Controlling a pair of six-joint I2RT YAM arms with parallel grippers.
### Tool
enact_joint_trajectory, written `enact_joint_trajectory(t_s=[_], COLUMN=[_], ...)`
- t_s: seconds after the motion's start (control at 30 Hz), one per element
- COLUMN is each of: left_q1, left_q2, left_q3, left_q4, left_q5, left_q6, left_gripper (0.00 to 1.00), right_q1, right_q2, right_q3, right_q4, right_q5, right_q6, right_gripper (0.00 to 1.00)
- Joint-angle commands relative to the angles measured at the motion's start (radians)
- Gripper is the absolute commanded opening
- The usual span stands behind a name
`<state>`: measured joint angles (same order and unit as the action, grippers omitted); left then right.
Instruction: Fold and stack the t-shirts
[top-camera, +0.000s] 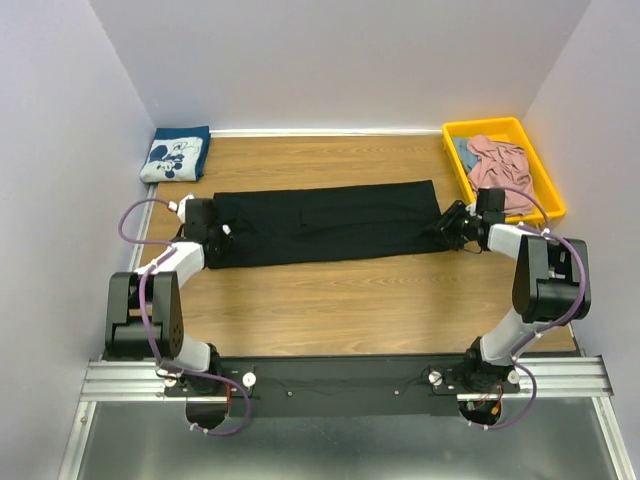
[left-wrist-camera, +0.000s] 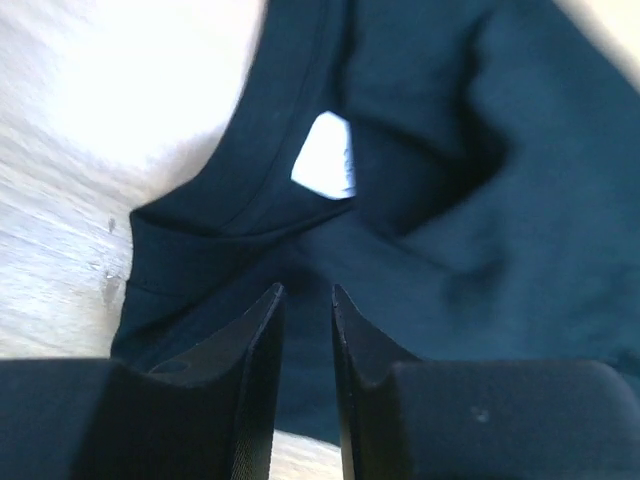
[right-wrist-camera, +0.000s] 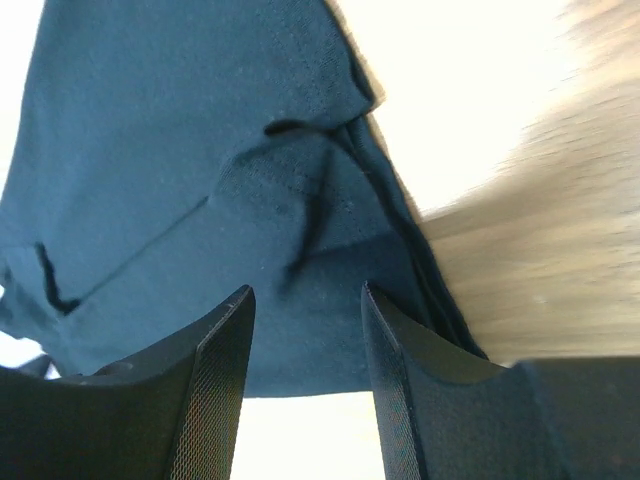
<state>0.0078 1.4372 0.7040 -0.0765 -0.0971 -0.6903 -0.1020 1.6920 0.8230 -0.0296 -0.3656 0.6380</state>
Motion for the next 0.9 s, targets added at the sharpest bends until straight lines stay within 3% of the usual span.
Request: enact_joint_trajectory(t_s=[0.0, 0.23, 0.4, 0.87], left_q1=[0.067, 0.165, 0.167, 0.147], left_q2=[0.070, 0.033, -0.014, -0.121], left_q3=[-0.032, -0.103, -0.110, -0.075], left_q4=[0.057, 0.043, 0.037, 0.012], left_q5=[0.072, 0.092, 0.148, 0.111], left_q6=[-0.015, -0.035, -0.018, 0.048], left_gripper=[0.31, 0.29, 0.29, 0.36], right_q1=[-0.053, -0.088, -0.082, -0.019], right_q2=[0.018, -0.046, -0.086, 0.020], right_q3=[-0.068, -0.111, -0.076, 0.111], right_q4=[-0.001, -0.007, -0.009, 0.019], right_q5=[0.131, 0.142, 0.036, -0.069], right_q6=[-0.006, 0.002, -0.021, 0.015], right_gripper=[0.55, 0.55, 0.53, 0.33])
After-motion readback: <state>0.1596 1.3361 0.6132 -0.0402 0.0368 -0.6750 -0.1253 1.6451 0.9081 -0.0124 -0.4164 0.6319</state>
